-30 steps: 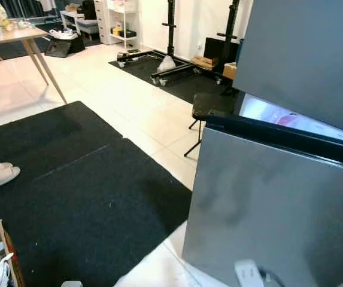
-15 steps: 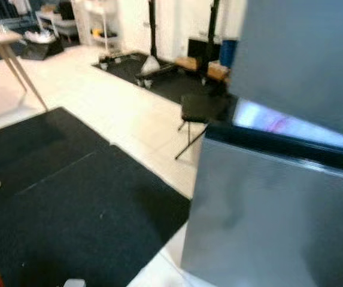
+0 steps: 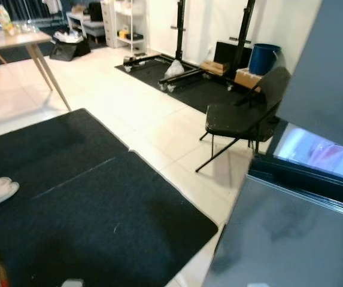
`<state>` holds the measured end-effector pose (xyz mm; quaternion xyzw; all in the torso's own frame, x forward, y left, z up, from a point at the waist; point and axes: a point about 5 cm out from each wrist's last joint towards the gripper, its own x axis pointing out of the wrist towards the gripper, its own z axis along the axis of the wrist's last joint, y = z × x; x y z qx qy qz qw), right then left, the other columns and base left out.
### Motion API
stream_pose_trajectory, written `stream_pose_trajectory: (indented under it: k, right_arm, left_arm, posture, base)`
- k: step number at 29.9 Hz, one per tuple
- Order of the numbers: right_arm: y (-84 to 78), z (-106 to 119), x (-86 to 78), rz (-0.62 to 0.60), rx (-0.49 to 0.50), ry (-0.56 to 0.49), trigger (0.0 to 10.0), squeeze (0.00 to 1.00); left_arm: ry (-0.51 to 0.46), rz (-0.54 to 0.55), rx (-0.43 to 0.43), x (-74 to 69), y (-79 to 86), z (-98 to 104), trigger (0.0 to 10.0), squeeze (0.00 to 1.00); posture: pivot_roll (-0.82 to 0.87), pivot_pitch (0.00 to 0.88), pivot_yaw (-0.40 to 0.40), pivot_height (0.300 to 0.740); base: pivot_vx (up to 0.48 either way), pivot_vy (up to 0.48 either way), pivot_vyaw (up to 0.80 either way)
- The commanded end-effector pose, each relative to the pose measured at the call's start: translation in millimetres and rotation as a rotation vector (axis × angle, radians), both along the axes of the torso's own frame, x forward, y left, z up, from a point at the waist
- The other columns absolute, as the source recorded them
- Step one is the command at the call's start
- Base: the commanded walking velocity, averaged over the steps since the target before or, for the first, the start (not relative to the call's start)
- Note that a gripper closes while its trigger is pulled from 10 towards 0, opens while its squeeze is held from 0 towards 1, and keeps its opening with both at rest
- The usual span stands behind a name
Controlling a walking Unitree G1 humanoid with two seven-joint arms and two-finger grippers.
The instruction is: Restocking fridge
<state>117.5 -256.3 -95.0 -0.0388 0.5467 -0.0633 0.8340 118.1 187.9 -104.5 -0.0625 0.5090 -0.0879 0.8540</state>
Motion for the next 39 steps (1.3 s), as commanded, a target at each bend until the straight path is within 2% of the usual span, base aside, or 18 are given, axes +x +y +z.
stream_pose_trajectory:
  k: [1, 4, 6, 9, 14, 15, 16, 18, 19, 21, 24, 26, 27, 28, 29, 32, 35, 39]
  right_arm:
    - [-6.1, 2, 0.4, -0.058, 0.003, -0.027, 10.0, 0.00]
    - [-18.4, 18, 27.4, -0.193, 0.064, -0.225, 10.0, 0.00]
    - [-18.4, 18, 27.4, -0.193, 0.064, -0.225, 10.0, 0.00]
    - [-31.7, 35, 50.4, -0.289, 0.109, -0.400, 10.0, 0.00]
    - [-42.6, 49, 66.3, -0.359, 0.136, -0.519, 10.0, 0.00]
    - [-47.2, 56, 74.5, -0.379, 0.149, -0.571, 10.0, 0.00]
    - [-52.4, 69, 90.7, -0.392, 0.178, -0.648, 10.0, 0.00]
    - [-53.1, 74, 97.4, -0.378, 0.181, -0.672, 10.0, 0.00]
    - [-53.3, 81, 106.4, -0.354, 0.183, -0.699, 10.0, 0.00]
    - [-53.3, 81, 106.4, -0.354, 0.183, -0.699, 10.0, 0.00]
    - [-52.2, 89, 117.5, -0.327, 0.189, -0.735, 10.0, 0.00]
    - [-49.9, 101, 132.4, -0.291, 0.191, -0.792, 10.0, 0.00]
    - [-49.9, 101, 132.4, -0.291, 0.191, -0.792, 10.0, 0.00]
    - [-46.8, 115, 147.6, -0.251, 0.190, -0.850, 10.0, 0.00]
    - [-46.8, 115, 147.6, -0.251, 0.190, -0.850, 10.0, 0.00]
    - [-43.0, 132, 166.2, -0.200, 0.187, -0.914, 10.0, 0.00]
    - [-42.2, 137, 170.7, -0.189, 0.187, -0.931, 10.0, 0.00]
    - [-31.7, 155, 190.8, -0.128, 0.215, -0.989, 10.0, 0.00]
  left_arm:
    - [0.028, -0.010, -0.011, -6.0, -4.8, -3, 10.0, 0.00]
    - [0.025, -0.018, -0.017, -5.9, -5.2, -2, 10.0, 0.00]
    - [0.025, -0.018, -0.017, -5.9, -5.2, -2, 10.0, 0.00]
    - [0.024, -0.020, -0.020, -5.9, -5.9, -2, 10.0, 0.00]
    - [0.023, -0.022, -0.023, -6.1, -6.7, -2, 10.0, 0.00]
    - [0.023, -0.023, -0.023, -6.2, -6.9, -3, 10.0, 0.00]
    - [0.024, -0.024, -0.024, -6.4, -7.2, -3, 10.0, 0.00]
    - [0.024, -0.024, -0.024, -6.4, -7.2, -3, 10.0, 0.00]
    - [0.024, -0.024, -0.024, -6.5, -7.1, -3, 10.0, 0.00]
    - [0.024, -0.024, -0.024, -6.5, -7.1, -3, 10.0, 0.00]
    - [0.024, -0.024, -0.024, -6.8, -6.9, -3, 10.0, 0.00]
    - [0.024, -0.025, -0.024, -7.2, -6.4, -3, 10.0, 0.00]
    - [0.024, -0.025, -0.024, -7.2, -6.4, -3, 10.0, 0.00]
    - [0.025, -0.027, -0.023, -8.2, -5.7, -3, 10.0, 0.00]
    - [0.025, -0.027, -0.023, -8.2, -5.7, -3, 10.0, 0.00]
    - [0.027, -0.028, -0.021, -9.7, -4.1, -3, 10.0, 0.00]
    - [0.027, -0.028, -0.020, -10.1, -3.5, -3, 10.0, 0.00]
    - [0.032, -0.029, -0.015, -12.5, -1.1, -3, 10.0, 0.00]
  posture:
    - [-0.04, 0.000, -0.017, 0.740]
    - [-0.04, 0.000, -0.016, 0.740]
    - [-0.04, 0.000, -0.016, 0.740]
    - [-0.04, 0.000, -0.015, 0.740]
    - [-0.05, 0.000, -0.015, 0.740]
    - [-0.05, 0.000, -0.015, 0.740]
    - [-0.04, 0.000, -0.016, 0.740]
    - [-0.04, 0.000, -0.016, 0.740]
    - [-0.04, 0.000, -0.016, 0.740]
    - [-0.04, 0.000, -0.016, 0.740]
    - [-0.04, 0.000, -0.017, 0.740]
    - [-0.04, 0.000, -0.016, 0.740]
    - [-0.04, 0.000, -0.016, 0.740]
    - [-0.04, 0.000, -0.016, 0.740]
    - [-0.04, 0.000, -0.016, 0.740]
    - [-0.03, 0.000, -0.016, 0.740]
    - [-0.03, 0.000, -0.016, 0.740]
    - [-0.03, 0.000, -0.014, 0.740]
  base:
    - [0.000, 0.000, 0.00]
    - [0.000, 0.000, 0.00]
    - [0.000, 0.000, 0.00]
    - [0.000, 0.000, 0.00]
    - [0.000, 0.000, 0.00]
    - [0.000, 0.000, 0.00]
    - [0.000, 0.000, 0.00]
    - [0.000, 0.000, -0.69]
    - [0.000, 0.000, -0.80]
    - [0.000, 0.000, -0.80]
    - [0.000, 0.000, -0.80]
    - [0.000, 0.000, -0.80]
    - [0.000, 0.000, -0.80]
    - [0.000, 0.000, -0.80]
    - [0.000, 0.000, -0.80]
    - [0.000, 0.000, -0.80]
    - [0.000, 0.000, -0.79]
    - [0.000, 0.000, -0.78]
